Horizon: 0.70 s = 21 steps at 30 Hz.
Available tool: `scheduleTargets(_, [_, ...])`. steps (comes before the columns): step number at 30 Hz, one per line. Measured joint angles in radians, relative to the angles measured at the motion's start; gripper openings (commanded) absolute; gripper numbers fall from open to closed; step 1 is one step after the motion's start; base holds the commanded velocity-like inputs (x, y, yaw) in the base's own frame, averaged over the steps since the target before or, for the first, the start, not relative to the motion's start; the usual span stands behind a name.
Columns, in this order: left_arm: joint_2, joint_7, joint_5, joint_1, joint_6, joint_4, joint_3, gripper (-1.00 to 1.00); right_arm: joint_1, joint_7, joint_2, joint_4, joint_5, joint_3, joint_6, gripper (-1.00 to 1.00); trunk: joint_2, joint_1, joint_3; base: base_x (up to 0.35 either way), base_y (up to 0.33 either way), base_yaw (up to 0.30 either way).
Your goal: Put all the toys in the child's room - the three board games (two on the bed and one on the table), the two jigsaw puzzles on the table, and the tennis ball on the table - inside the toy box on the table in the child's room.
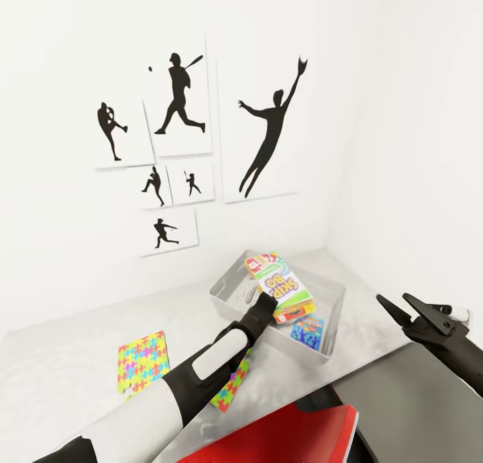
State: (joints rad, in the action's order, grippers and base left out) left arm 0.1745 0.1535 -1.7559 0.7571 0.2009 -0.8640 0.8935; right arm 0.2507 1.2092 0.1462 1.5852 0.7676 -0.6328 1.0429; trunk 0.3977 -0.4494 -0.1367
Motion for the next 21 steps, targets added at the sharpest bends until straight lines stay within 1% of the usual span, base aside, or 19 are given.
scheduleTargets(4, [0.0,0.002,0.0,0.001,0.003,-0.03,0.002,-1.0,0.0,0.001,0.0,0.0,0.0,-0.012,0.0,1.0,0.0,0.0,-0.006,0.0,0.0,0.0])
scheduleTargets(7, [0.0,0.02,-0.003,0.001,0.015,-0.053,0.002,-1.0,0.0,0.001,-0.002,-0.001,0.0,-0.018,0.0,1.0,0.0,0.0,-0.011,0.0,0.0,0.0])
scheduleTargets(14, [0.0,0.058,-0.003,0.001,0.045,-0.062,0.002,-1.0,0.0,0.001,0.001,-0.001,-0.001,-0.026,0.0,1.0,0.0,0.0,-0.023,0.0,0.0,0.0])
scheduleTargets(17, [0.0,0.063,-0.002,0.001,0.05,-0.07,0.002,-1.0,0.0,0.001,0.002,-0.001,-0.001,-0.031,0.0,1.0,0.0,0.0,-0.027,0.0,0.0,0.0])
scheduleTargets(21, [0.0,0.065,0.002,0.001,0.055,-0.122,-0.001,-1.0,0.0,0.001,0.005,-0.001,0.0,-0.033,0.0,1.0,0.0,0.0,-0.034,0.0,0.0,0.0])
